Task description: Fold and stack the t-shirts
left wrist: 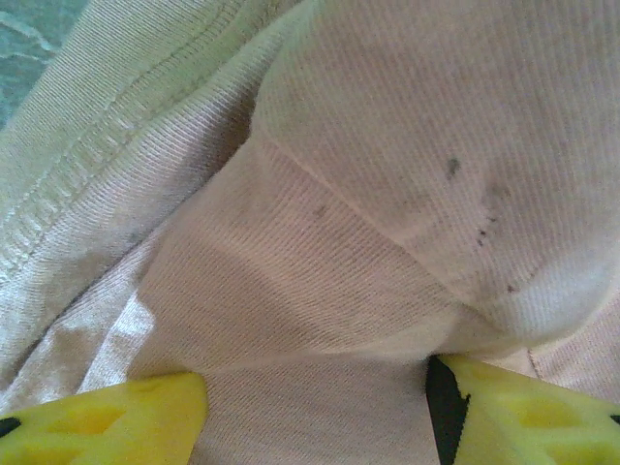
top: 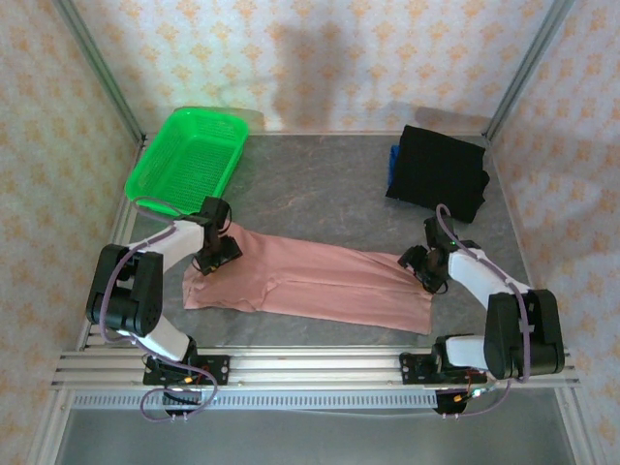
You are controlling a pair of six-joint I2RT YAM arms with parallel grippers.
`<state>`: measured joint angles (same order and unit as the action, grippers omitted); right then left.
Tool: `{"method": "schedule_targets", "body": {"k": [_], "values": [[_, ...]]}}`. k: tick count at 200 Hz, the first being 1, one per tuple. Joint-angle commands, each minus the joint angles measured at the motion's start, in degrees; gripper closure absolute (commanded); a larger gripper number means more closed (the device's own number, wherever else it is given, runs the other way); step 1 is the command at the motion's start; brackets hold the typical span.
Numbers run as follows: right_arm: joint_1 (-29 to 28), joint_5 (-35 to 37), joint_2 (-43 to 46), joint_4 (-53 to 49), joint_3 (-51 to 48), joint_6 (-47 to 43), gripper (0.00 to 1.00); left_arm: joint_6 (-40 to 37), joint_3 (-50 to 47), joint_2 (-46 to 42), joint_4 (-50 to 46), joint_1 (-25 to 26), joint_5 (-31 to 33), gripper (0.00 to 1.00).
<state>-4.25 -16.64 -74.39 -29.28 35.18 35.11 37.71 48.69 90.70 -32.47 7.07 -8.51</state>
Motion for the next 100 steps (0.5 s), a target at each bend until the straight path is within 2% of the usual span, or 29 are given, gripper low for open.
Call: {"method": "schedule_targets", "body": {"k": [1,20,47,73,100], "values": [[0.38,11.94,-0.93,-3.45,-2.11,2.93,0.27,0.25,-0.95,2.97,-1.91,-1.58,4.34,0.35],[0.46,13.69,-2.31,-0.37,-0.54,2.99,0.26,0.08,-0.53,3.55,-0.93,-1.58,2.78,0.34],[1.47,15.66,-8.89,2.18,4.06,3.47,0.23,-0.01,1.82,5.75,0.83,-1.15,-1.34,0.34],[3.73,15.82,-14.82,3.27,9.35,2.64,0.23,-0.36,5.51,6.69,-0.06,0.05,-1.59,0.33],[6.56,14.51,-16.33,2.33,14.57,0.88,0.19,-0.6,9.31,7.87,-2.56,0.23,-0.04,0.33]]}}
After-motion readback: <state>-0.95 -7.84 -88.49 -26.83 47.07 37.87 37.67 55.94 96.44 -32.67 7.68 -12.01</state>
